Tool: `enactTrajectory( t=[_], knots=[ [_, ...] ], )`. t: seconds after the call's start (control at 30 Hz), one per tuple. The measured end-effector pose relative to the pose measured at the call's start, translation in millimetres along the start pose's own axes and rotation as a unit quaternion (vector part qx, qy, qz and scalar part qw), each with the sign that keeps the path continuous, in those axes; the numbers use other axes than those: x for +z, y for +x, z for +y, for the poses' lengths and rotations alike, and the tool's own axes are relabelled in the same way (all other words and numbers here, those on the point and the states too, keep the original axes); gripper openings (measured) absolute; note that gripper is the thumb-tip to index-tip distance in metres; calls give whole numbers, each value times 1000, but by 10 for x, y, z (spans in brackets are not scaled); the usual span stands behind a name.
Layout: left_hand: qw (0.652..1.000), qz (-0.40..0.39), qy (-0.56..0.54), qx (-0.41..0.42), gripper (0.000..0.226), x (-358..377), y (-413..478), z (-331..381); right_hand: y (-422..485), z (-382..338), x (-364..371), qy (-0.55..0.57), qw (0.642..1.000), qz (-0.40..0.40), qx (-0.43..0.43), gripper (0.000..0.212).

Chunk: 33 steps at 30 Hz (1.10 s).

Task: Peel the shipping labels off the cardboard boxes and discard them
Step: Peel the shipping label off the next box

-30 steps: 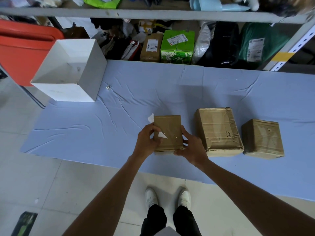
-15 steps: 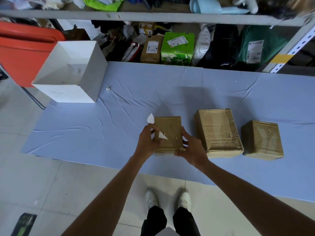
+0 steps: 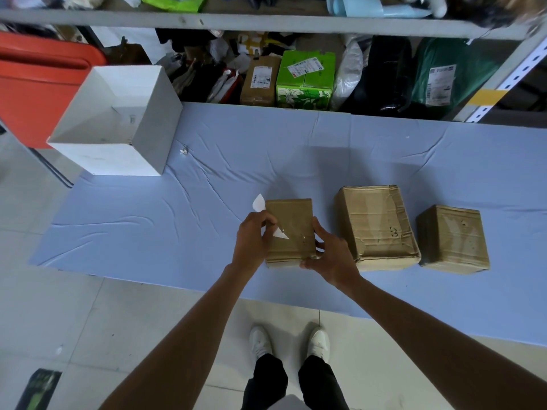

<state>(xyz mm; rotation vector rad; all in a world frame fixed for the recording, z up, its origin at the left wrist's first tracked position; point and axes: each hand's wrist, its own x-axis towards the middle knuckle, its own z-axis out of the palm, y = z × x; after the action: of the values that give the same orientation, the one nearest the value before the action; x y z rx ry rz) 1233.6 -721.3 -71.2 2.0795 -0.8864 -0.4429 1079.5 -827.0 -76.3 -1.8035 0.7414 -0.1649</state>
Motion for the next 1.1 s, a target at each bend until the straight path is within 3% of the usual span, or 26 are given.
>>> enactTrajectory(
  t=[0.33,0.5,0.7,0.9,1.1],
  knots=[
    [993,-20,95,-65,15,64,46,109,2,-22,-7,-12,1000,-4,-3,92],
    [988,-38,145,-38,15,46,44,151,13,11,-6,-15,1000,-11,8,101],
    [989,-37,103,-100,11,85,33,146,27,43,-4,-17,1000,-8,10,105],
    [997,16,64,-48,11,42,8,101,29,45,-4,-24,1000,-5,7,102],
    [998,9,68,-18,10,47,-8,78,27,47,-3,-16,1000,-8,3,103]
  ],
)
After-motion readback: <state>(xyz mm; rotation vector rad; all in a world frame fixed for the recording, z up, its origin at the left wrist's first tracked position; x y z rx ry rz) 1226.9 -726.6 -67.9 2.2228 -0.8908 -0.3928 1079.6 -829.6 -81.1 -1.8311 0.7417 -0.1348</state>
